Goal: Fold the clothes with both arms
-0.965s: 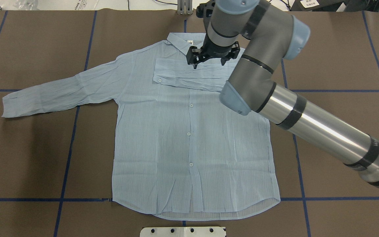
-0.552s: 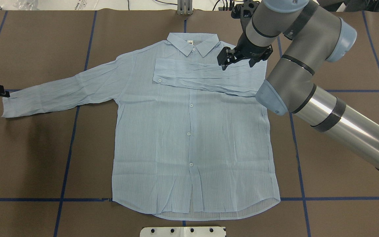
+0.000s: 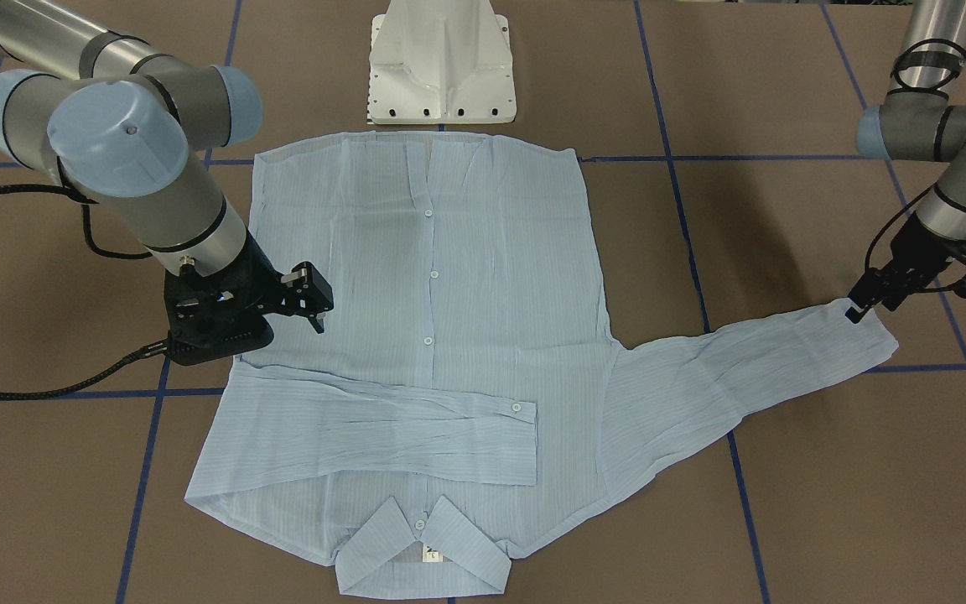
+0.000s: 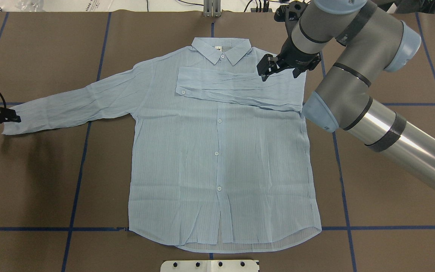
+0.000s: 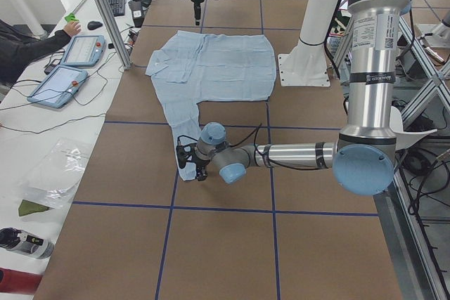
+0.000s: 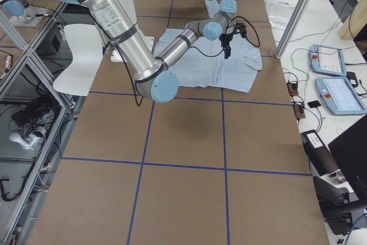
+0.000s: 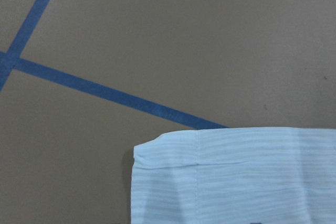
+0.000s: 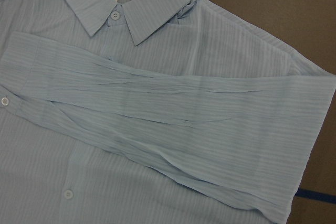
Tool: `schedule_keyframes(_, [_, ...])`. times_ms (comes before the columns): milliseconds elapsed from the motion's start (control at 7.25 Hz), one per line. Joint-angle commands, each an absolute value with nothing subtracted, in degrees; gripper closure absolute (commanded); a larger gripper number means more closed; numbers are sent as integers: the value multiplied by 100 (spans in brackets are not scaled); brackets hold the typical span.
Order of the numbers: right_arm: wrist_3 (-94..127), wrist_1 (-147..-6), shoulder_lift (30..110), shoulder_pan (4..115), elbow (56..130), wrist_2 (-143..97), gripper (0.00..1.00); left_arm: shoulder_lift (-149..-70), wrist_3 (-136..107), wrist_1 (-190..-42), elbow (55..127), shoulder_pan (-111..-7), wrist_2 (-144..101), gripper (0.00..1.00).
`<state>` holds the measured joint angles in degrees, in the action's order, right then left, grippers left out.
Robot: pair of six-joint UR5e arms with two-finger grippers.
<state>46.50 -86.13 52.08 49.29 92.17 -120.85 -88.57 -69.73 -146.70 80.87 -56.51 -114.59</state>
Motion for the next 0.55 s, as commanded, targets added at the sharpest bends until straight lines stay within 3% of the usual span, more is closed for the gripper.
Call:
schedule_keyframes(0, [4649,-8613,5203,4931,9220,-12085,0,-8763,-6970,-14660,8129,-5590,-11399,22])
schedule_keyframes(414, [4649,-8613,5212,4931,9211,-12085,0,-8543,-6943,-14660,8332,-5581,-11399,30])
